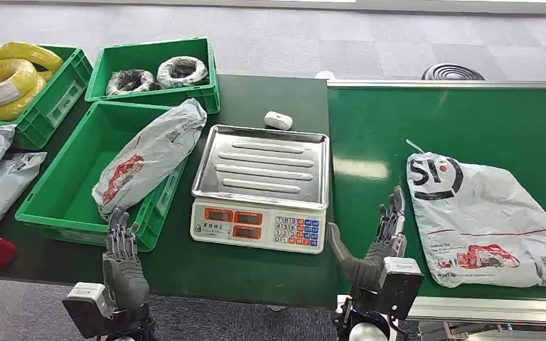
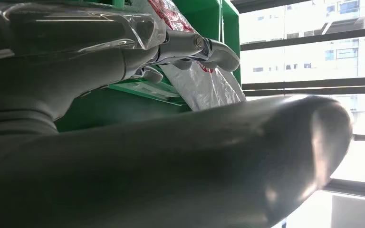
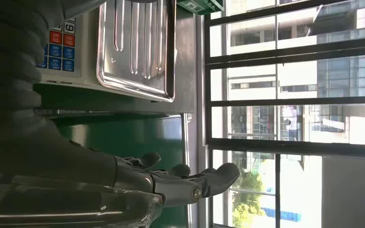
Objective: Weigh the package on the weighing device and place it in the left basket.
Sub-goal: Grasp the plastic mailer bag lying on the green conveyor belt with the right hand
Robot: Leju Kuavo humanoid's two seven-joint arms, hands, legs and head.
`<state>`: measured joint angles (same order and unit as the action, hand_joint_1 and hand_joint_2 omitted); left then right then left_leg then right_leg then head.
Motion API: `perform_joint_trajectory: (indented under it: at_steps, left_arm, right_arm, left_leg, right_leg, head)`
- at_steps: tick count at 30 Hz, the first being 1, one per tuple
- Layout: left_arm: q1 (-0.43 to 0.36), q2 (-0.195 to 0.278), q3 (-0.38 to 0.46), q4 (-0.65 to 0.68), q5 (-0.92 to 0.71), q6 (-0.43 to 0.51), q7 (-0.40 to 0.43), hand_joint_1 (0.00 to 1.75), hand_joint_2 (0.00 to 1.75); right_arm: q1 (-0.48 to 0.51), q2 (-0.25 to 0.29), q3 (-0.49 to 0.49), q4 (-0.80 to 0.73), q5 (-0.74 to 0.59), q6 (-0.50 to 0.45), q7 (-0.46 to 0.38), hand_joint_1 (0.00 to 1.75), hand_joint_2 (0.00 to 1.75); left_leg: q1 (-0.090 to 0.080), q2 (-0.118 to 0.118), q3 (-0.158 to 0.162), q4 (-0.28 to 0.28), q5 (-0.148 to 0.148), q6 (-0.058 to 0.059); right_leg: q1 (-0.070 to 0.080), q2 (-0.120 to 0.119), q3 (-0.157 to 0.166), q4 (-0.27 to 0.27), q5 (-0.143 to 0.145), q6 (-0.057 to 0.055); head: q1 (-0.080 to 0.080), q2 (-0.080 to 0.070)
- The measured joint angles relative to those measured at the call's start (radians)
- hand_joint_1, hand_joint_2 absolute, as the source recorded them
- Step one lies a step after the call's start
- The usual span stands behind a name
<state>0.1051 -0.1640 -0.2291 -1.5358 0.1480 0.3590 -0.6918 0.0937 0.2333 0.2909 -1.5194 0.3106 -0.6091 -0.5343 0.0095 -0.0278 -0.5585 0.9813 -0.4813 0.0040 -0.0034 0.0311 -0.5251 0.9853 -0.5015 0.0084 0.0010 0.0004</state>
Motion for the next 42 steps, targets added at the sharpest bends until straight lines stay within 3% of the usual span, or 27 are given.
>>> perform_joint_trajectory:
  at_steps: [8,12,15,22,26,32,42]
  left_arm:
    - [0.000,0.004,-0.002,0.000,0.008,0.004,-0.002,0.00,0.00]
    - [0.003,0.006,-0.006,0.000,0.012,0.016,-0.005,0.00,0.00]
    - [0.010,0.006,-0.008,0.000,0.016,0.018,-0.006,0.00,0.00]
    - [0.013,0.007,-0.003,0.011,0.020,-0.010,-0.006,0.00,0.00]
    - [0.013,0.011,-0.001,0.014,0.030,-0.029,-0.006,0.00,0.00]
    - [-0.008,0.016,0.000,0.029,0.039,-0.052,-0.006,0.00,0.00]
    - [-0.038,0.018,0.000,0.048,0.039,-0.058,-0.003,0.00,0.00]
  right_arm:
    - [0.001,-0.005,0.002,0.000,0.031,-0.028,-0.002,0.00,1.75]
    - [0.013,0.011,-0.039,-0.006,0.267,-0.078,0.006,0.00,1.75]
    - [0.021,0.050,-0.171,-0.040,0.506,-0.087,0.019,0.00,1.75]
    - [-0.077,0.076,-0.568,-0.046,0.981,-0.089,0.185,0.00,1.75]
    - [-0.173,0.014,-0.709,0.109,1.089,-0.089,0.359,0.00,1.75]
    - [-0.325,-0.129,-0.768,0.410,1.165,-0.089,0.533,0.00,1.75]
    - [-0.514,-0.301,-0.784,0.788,1.202,-0.089,0.649,0.00,1.75]
  left_leg:
    - [0.000,0.000,0.000,0.000,0.000,0.000]
    - [0.000,0.000,0.000,0.000,0.000,0.000]
    - [0.000,0.000,0.000,0.000,0.000,0.000]
    - [0.000,0.000,0.001,0.000,0.000,0.000]
    - [-0.001,0.000,0.002,0.000,0.000,0.000]
    - [-0.001,0.000,0.003,0.001,0.000,0.000]
    - [-0.001,0.000,0.002,0.001,0.000,0.001]
  right_leg:
    - [0.000,0.000,0.000,0.000,0.000,0.000]
    - [0.000,0.000,0.000,0.000,0.000,0.000]
    - [0.000,0.000,0.000,0.000,0.000,0.000]
    - [-0.001,0.000,0.001,0.000,0.000,0.000]
    - [-0.002,0.000,0.003,0.000,0.000,0.000]
    - [-0.002,0.000,0.002,0.000,0.001,0.001]
    - [-0.002,0.000,0.002,0.000,0.001,0.001]
  head:
    - [0.000,0.000]
    - [0.000,0.000]
    - [0.000,0.000]
    - [0.000,0.000]
    - [0.000,0.000]
    - [0.000,0.000]
    - [0.000,0.000]
